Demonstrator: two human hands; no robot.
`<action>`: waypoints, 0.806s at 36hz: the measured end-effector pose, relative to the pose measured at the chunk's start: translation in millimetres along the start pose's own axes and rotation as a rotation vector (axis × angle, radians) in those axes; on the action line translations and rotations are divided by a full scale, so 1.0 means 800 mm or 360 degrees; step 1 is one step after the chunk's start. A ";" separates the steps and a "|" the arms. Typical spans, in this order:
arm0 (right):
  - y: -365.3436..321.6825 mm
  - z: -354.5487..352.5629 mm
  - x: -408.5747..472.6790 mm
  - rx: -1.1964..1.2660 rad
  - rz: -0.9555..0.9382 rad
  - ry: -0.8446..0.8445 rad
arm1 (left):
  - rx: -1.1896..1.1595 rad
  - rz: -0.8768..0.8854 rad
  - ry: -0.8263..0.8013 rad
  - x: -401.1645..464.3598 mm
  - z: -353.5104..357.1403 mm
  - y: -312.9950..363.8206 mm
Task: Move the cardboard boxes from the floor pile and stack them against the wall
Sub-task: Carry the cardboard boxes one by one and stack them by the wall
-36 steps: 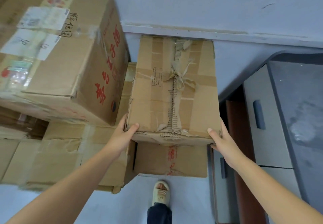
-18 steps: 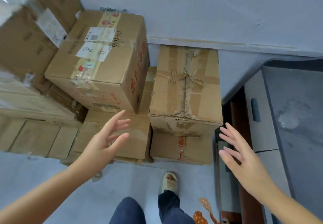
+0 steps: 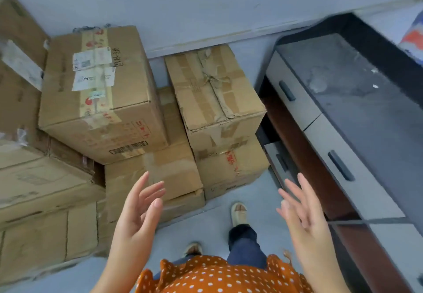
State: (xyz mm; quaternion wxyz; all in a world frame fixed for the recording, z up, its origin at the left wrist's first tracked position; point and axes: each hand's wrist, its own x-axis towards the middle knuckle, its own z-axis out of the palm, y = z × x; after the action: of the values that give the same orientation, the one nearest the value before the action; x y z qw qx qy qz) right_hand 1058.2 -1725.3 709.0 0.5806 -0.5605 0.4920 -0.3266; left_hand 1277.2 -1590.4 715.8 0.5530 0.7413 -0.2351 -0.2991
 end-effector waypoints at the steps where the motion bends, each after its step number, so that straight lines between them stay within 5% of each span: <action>1: 0.006 0.004 -0.022 0.0032 0.0023 0.0094 | 0.0013 0.0015 -0.0063 -0.001 -0.009 -0.003; 18: 0.060 0.003 -0.357 0.0284 0.0101 0.1601 | 0.0266 0.0333 -0.1357 -0.112 0.009 0.014; 29: 0.115 0.025 -0.653 0.0335 0.0233 0.2338 | 0.0279 0.0399 -0.2097 -0.347 0.031 -0.027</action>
State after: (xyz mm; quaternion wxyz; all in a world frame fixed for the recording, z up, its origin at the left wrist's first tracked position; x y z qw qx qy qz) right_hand 903.3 -1218.0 724.1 0.1732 -0.1053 0.7556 -0.6229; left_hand 1063.4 -1412.5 740.8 0.2624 0.4135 -0.6308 -0.6019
